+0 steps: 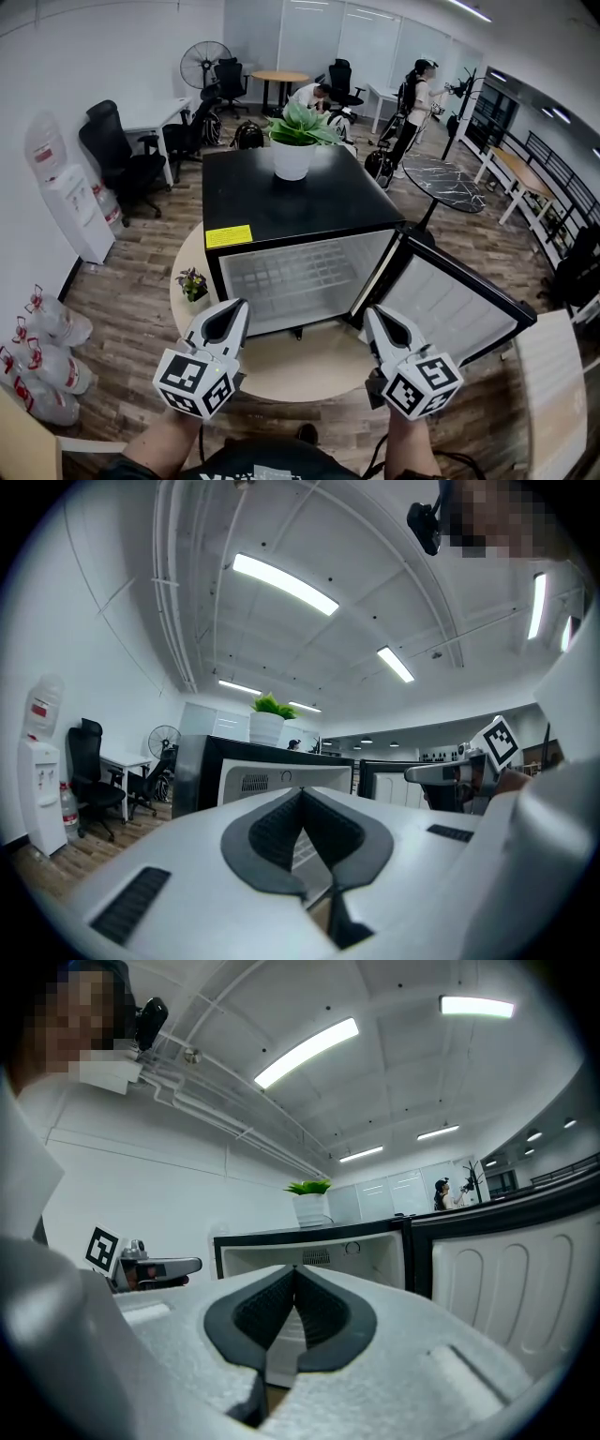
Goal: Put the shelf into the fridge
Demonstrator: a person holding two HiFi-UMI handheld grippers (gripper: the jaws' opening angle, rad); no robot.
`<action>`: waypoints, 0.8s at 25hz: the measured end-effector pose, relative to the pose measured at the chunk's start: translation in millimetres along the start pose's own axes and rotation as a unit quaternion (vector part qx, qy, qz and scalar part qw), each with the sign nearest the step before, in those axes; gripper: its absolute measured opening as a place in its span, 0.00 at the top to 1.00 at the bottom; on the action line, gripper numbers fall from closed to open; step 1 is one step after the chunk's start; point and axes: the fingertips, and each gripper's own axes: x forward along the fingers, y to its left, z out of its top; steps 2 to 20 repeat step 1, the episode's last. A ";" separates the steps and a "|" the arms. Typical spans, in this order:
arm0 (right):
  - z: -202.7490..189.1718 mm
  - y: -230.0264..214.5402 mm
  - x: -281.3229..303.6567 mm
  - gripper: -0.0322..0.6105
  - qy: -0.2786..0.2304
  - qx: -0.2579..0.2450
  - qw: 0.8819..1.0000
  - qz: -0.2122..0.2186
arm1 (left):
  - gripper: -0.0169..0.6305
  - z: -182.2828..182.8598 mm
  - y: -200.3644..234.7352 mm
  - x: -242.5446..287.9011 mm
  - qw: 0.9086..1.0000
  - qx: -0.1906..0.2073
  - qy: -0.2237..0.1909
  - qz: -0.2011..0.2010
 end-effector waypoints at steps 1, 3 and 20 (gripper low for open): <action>-0.3 -0.2 -0.2 0.94 0.000 0.001 1.000 -0.002 | 0.97 -0.2 0.5 0.0 1.000 -0.003 -0.001 0.000; -0.3 -0.2 -0.2 0.94 0.000 0.001 1.000 -0.002 | 0.97 -0.2 0.5 0.0 1.000 -0.003 -0.001 0.000; -0.3 -0.2 -0.2 0.94 0.000 0.001 1.000 -0.002 | 0.97 -0.2 0.5 0.0 1.000 -0.003 -0.001 0.000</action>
